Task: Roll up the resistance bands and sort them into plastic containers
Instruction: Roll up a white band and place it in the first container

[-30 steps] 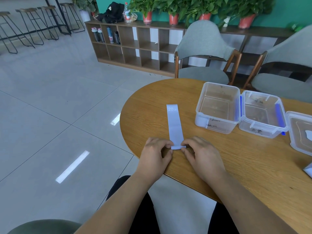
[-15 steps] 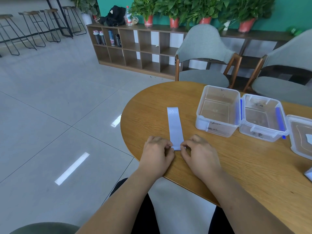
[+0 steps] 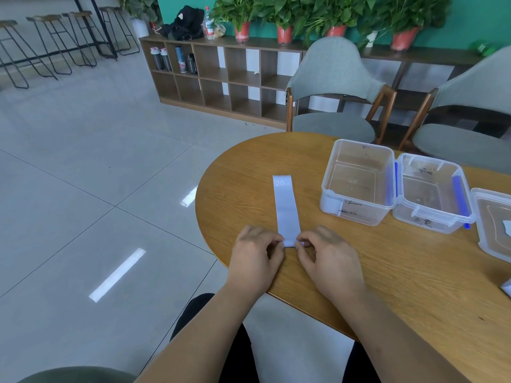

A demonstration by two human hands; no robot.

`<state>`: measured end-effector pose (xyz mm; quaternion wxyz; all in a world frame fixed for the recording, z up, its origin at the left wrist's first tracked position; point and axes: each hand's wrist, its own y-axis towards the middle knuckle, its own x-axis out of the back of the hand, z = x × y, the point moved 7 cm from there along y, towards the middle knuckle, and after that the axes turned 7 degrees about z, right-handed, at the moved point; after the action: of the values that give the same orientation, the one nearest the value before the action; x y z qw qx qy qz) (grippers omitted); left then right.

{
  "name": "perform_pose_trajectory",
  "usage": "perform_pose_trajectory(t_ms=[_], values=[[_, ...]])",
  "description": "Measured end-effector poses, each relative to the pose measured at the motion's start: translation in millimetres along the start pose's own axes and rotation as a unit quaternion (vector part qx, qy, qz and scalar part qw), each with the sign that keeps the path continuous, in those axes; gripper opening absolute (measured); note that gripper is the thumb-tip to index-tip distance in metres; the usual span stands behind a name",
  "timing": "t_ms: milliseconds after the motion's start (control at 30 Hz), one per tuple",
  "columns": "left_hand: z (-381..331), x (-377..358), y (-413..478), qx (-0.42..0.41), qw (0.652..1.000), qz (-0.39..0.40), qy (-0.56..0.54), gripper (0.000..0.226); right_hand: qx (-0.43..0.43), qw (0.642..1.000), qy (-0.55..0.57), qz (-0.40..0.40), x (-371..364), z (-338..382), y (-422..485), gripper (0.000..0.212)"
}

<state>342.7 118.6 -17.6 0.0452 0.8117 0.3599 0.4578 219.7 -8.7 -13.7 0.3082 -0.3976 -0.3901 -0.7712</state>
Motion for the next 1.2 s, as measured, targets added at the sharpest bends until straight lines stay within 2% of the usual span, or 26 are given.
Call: perform_pose_trajectory(t_ms=[100, 467, 633, 967, 1200], values=[[1.1, -0.4, -0.8, 0.008, 1.000, -0.002, 0.000, 0.010, -0.008, 1.000, -0.012, 0.007, -1.5, -1.3, -0.1, 0.015], [1.0, -2.5, 0.3, 0.008, 1.000, -0.002, 0.005, 0.013, -0.005, 1.000, -0.025, 0.000, -2.8, -0.2, 1.0, 0.013], [1.2, -2.1, -0.2, 0.008, 1.000, -0.006, 0.016, 0.011, -0.010, 1.000, -0.023, 0.013, -4.3, -2.8, 1.2, 0.022], [0.6, -0.5, -1.5, 0.006, 1.000, -0.004, 0.005, 0.011, -0.022, 0.999, 0.036, 0.017, -3.1, -6.4, 2.2, 0.017], [-0.4, -2.6, 0.6, 0.009, 1.000, 0.003, 0.018, 0.015, -0.026, 0.999, 0.021, 0.015, -5.2, -7.0, 2.0, 0.021]])
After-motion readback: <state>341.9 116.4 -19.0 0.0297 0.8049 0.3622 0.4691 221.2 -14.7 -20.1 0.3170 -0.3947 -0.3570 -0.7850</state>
